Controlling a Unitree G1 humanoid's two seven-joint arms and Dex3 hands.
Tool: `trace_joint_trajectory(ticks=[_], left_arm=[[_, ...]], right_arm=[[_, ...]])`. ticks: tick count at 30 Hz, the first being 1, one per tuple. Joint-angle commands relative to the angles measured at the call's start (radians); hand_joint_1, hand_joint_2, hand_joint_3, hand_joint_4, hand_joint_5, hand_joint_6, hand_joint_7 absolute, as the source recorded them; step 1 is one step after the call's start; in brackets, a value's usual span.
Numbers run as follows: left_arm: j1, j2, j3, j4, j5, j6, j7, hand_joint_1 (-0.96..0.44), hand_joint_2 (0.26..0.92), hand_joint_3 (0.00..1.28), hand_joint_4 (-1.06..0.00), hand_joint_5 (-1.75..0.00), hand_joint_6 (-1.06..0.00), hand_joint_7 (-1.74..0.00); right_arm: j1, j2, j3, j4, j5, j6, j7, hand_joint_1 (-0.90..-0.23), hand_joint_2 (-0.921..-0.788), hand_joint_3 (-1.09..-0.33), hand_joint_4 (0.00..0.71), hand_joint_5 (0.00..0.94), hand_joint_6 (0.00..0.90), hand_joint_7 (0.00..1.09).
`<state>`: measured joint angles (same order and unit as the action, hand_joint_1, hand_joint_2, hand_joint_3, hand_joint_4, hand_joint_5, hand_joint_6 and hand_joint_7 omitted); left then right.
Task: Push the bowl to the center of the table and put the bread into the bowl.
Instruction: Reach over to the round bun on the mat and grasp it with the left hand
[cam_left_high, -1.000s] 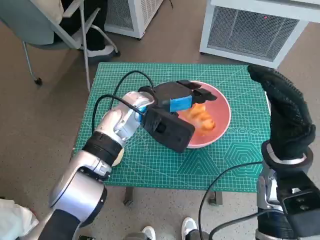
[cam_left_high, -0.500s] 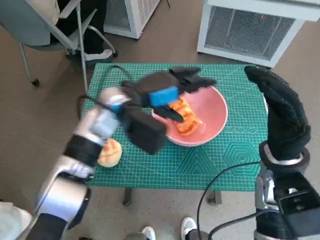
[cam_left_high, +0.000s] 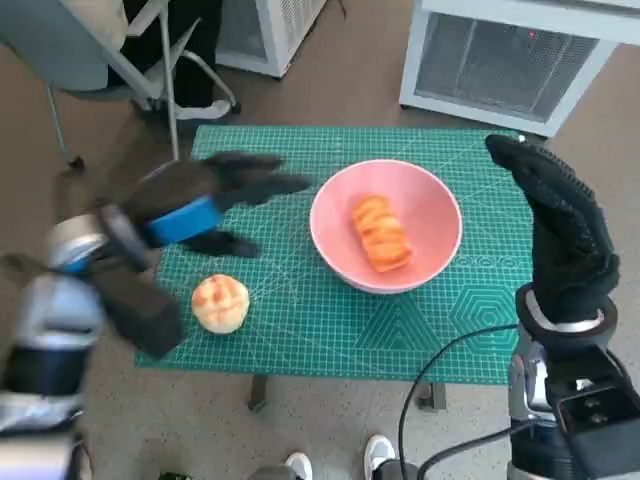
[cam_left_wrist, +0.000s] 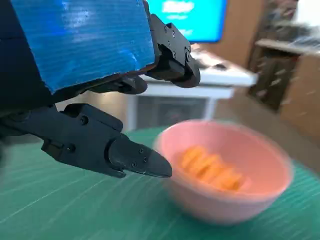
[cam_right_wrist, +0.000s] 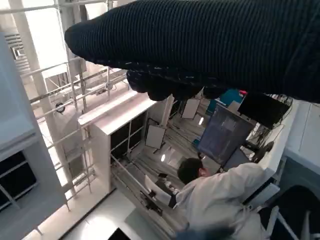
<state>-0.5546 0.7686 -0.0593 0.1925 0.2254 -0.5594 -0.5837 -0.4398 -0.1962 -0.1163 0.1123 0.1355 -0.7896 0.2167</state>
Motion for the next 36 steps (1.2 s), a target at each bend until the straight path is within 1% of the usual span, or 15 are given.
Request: trace_joint_trajectory(ticks=[1, 8, 12, 16, 23, 26, 31, 36], left_arm=[[0.1, 0.062, 0.045, -0.076, -0.029, 0.01, -0.026, -0.37, 0.867, 0.0, -0.47, 0.0, -0.5, -0.1], [0.249, 0.101, 0.098, -0.132, -0.027, 0.021, -0.017, -0.4, 0.867, 0.0, -0.4, 0.0, -0.47, -0.05], [0.306, 0.096, 0.111, -0.138, -0.023, 0.023, -0.007, -0.41, 0.867, 0.0, -0.36, 0.0, -0.45, -0.03], [0.343, 0.077, 0.108, -0.133, -0.005, 0.03, 0.012, -0.41, 0.854, 0.0, -0.34, 0.0, -0.44, -0.01], [0.364, 0.033, 0.066, -0.082, 0.068, 0.018, 0.077, -0.39, 0.843, 0.0, -0.33, 0.0, -0.42, 0.0], [0.366, 0.012, 0.036, -0.055, 0.103, 0.031, 0.098, -0.38, 0.845, 0.0, -0.32, 0.0, -0.41, 0.0], [0.35, -0.012, -0.013, -0.006, 0.153, 0.069, 0.109, -0.35, 0.848, 0.0, -0.31, 0.0, -0.39, 0.0], [0.312, -0.035, -0.065, 0.07, 0.206, 0.112, 0.117, -0.31, 0.85, 0.0, -0.29, 0.0, -0.38, 0.0]], right_arm=[[0.011, 0.004, 0.008, -0.001, 0.012, 0.01, 0.007, -0.601, -0.921, -0.774, 0.295, 0.001, -0.001, 0.67], [0.003, 0.009, 0.02, 0.012, 0.025, 0.008, 0.016, -0.604, -0.921, -0.772, 0.295, 0.001, -0.001, 0.67], [-0.002, 0.007, 0.024, 0.025, 0.032, 0.004, 0.022, -0.612, -0.921, -0.771, 0.295, 0.002, -0.001, 0.67], [-0.009, 0.007, 0.027, 0.04, 0.038, -0.001, 0.032, -0.614, -0.921, -0.772, 0.295, 0.001, -0.001, 0.66], [-0.019, 0.003, 0.031, 0.054, 0.053, 0.006, 0.055, -0.611, -0.921, -0.771, 0.293, 0.0, -0.001, 0.66], [-0.021, 0.0, 0.032, 0.054, 0.062, 0.013, 0.066, -0.607, -0.921, -0.772, 0.293, 0.0, -0.001, 0.65], [-0.019, -0.005, 0.033, 0.049, 0.076, 0.022, 0.081, -0.602, -0.921, -0.773, 0.292, 0.0, -0.001, 0.65], [-0.014, -0.008, 0.029, 0.041, 0.076, 0.026, 0.089, -0.6, -0.921, -0.773, 0.288, 0.0, -0.001, 0.64]])
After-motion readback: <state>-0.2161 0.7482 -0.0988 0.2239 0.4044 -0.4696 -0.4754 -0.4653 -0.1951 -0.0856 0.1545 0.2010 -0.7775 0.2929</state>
